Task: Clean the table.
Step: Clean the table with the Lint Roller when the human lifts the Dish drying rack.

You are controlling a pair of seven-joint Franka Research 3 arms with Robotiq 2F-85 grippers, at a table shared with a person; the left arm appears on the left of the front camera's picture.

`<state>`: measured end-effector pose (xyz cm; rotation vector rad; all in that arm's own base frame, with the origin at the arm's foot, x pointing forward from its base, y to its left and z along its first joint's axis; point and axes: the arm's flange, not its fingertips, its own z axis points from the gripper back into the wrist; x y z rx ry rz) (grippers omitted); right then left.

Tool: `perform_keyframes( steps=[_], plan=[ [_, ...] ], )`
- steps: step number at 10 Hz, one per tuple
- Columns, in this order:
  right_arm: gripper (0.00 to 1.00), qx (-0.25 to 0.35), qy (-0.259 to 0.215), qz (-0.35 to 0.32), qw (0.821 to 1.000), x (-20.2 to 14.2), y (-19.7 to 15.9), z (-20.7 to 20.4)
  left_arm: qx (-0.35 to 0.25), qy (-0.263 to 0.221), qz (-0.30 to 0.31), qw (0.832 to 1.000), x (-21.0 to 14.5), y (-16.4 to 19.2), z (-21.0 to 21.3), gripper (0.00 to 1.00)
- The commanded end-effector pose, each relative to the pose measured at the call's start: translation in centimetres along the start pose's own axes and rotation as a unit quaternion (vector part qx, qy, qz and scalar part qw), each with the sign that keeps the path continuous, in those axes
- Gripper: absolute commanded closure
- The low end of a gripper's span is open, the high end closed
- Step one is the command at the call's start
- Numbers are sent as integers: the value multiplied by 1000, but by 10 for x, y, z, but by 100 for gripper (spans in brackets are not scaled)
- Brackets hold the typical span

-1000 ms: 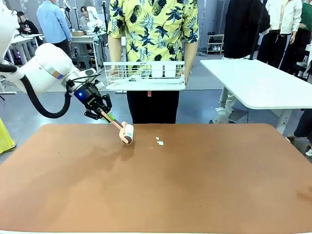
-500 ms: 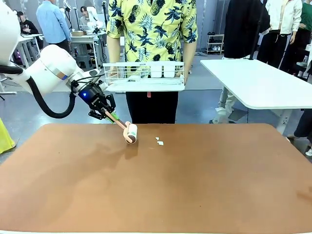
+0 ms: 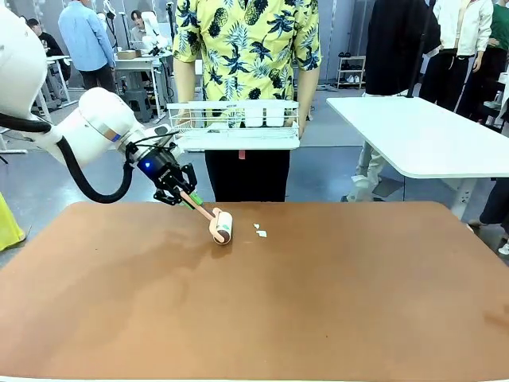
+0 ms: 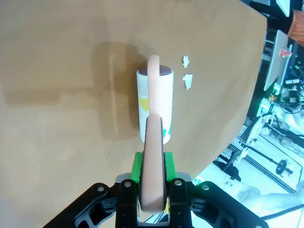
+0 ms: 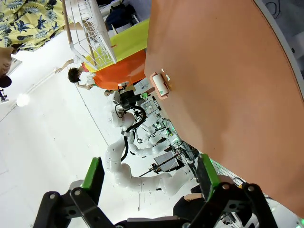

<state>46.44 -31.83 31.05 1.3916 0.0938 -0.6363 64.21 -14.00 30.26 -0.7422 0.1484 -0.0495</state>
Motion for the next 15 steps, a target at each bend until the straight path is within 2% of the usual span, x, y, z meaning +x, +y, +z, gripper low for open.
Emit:
perform_keyframes(
  steps=[1, 8, 15],
  plan=[
    [0, -3, 0, 4, 1000, -3, 1, 0, 0, -3, -6, 1000, 9, -5, -10, 81],
    [0, -3, 0, 4, 1000, -3, 1, 0, -31, -39, 3, 999, 3, -8, -69, 81],
    [0, -3, 0, 4, 1000, -3, 1, 0, -42, -15, -31, 999, -9, -40, -118, 81]
  ],
)
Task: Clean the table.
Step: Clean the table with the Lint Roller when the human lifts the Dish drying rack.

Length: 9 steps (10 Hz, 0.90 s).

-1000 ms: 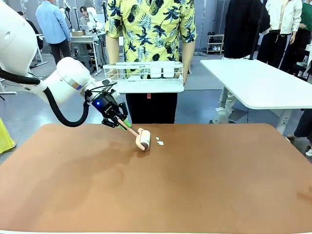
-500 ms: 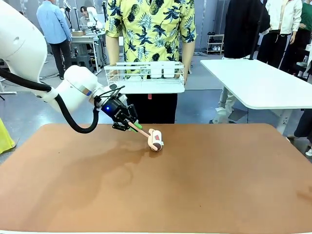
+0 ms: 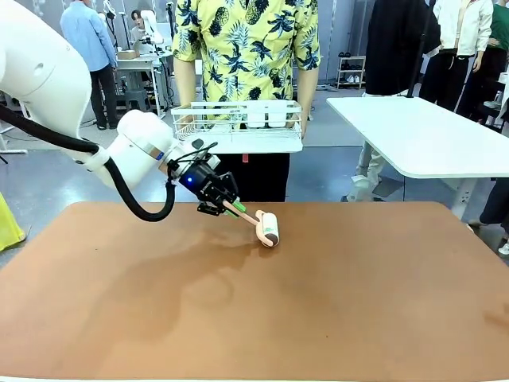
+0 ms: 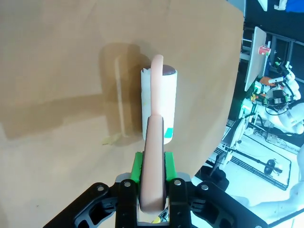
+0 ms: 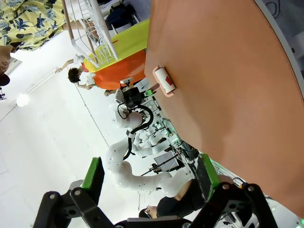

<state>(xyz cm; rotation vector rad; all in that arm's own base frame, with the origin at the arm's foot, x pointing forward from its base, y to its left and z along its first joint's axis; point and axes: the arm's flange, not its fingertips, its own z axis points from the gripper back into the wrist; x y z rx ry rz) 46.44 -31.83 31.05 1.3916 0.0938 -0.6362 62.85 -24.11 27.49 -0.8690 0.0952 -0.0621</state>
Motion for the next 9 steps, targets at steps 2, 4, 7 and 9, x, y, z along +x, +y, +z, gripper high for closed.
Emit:
perform_keyframes(
  steps=[2, 4, 7, 9],
  plan=[
    [0, -3, 0, 4, 1000, -3, 1, 0, 16, 17, -19, 1000, -13, 8, -36, 81],
    [0, -3, 0, 4, 1000, -3, 1, 0, -18, 11, -19, 1000, -15, -11, -19, 81],
    [0, -3, 0, 4, 1000, -3, 1, 0, -63, -2, -36, 997, -29, -48, 13, 81],
    [0, -3, 0, 4, 1000, -3, 1, 0, -65, 0, -45, 997, -37, -68, 27, 81]
  ],
)
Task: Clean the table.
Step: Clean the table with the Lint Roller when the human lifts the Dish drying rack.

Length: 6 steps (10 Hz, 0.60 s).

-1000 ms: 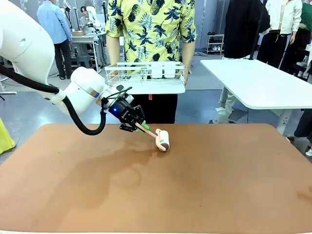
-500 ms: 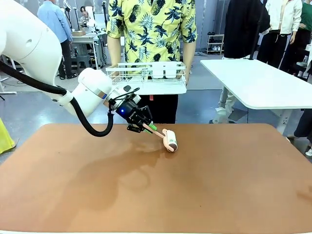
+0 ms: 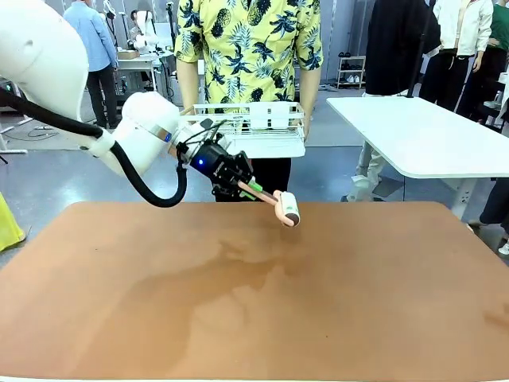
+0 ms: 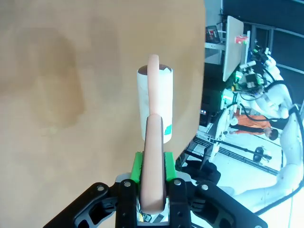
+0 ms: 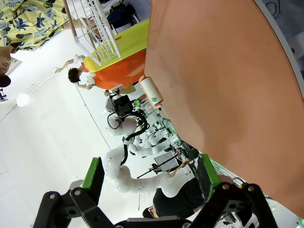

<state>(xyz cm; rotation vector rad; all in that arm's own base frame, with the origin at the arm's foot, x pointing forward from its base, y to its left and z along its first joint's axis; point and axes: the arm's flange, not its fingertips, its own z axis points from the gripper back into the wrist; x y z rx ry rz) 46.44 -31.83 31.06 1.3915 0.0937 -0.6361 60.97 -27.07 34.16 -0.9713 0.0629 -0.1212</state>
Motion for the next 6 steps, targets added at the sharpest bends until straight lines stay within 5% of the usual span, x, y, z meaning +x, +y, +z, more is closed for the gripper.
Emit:
perform_keyframes(
  steps=[1, 6],
  plan=[
    [0, -3, 0, 4, 1000, -3, 1, 0, -12, -1, -15, 1000, -19, -7, 14, 81],
    [0, -3, 0, 4, 1000, -3, 1, 0, -1, 0, -14, 1000, -28, -11, 28, 81]
  ],
)
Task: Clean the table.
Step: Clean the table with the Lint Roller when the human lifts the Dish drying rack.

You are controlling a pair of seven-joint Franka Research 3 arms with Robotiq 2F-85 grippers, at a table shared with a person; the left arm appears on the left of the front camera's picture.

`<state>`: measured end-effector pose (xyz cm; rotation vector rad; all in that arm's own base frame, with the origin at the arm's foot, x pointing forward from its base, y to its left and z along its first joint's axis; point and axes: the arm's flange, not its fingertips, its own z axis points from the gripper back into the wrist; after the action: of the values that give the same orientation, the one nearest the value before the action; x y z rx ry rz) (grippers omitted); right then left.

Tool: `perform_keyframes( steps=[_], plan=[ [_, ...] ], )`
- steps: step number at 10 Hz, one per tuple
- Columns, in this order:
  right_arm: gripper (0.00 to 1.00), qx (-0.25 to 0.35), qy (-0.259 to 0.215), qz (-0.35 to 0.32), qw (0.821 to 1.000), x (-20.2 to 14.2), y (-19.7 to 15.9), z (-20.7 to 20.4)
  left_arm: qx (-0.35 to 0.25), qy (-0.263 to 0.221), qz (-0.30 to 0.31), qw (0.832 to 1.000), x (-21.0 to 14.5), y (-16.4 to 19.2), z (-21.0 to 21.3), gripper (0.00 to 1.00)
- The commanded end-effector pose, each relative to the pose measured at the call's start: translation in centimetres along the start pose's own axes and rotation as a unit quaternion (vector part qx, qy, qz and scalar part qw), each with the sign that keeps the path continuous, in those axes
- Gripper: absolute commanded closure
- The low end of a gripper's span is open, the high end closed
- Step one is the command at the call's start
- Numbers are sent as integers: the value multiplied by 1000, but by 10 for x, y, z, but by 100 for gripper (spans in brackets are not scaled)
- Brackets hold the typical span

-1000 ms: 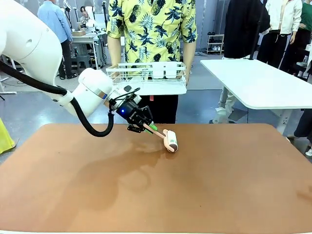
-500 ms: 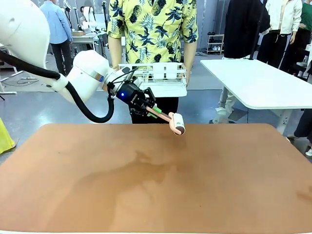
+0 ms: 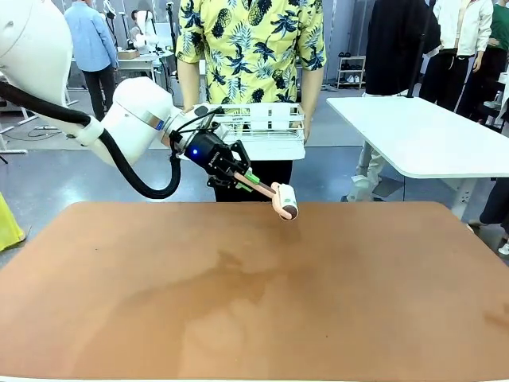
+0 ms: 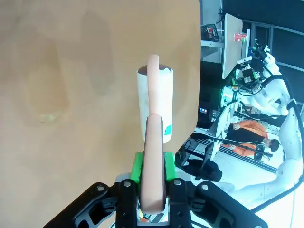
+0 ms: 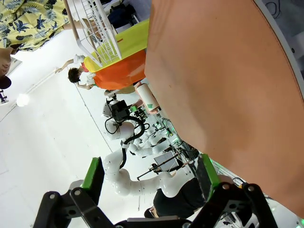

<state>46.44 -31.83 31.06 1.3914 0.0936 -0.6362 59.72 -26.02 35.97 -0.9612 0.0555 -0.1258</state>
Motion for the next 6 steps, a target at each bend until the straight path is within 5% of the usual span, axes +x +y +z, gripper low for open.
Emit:
perform_keyframes(
  steps=[1, 4, 6],
  plan=[
    [0, -3, 0, 4, 1000, -3, 1, 0, 6, 26, -2, 1000, -21, -5, 32, 81],
    [0, -3, 0, 4, 1000, -3, 1, 0, 120, 63, 5, 991, -50, -53, 157, 81],
    [0, -3, 0, 4, 1000, -3, 1, 0, 185, 13, 3, 983, -69, -68, 208, 81]
  ],
)
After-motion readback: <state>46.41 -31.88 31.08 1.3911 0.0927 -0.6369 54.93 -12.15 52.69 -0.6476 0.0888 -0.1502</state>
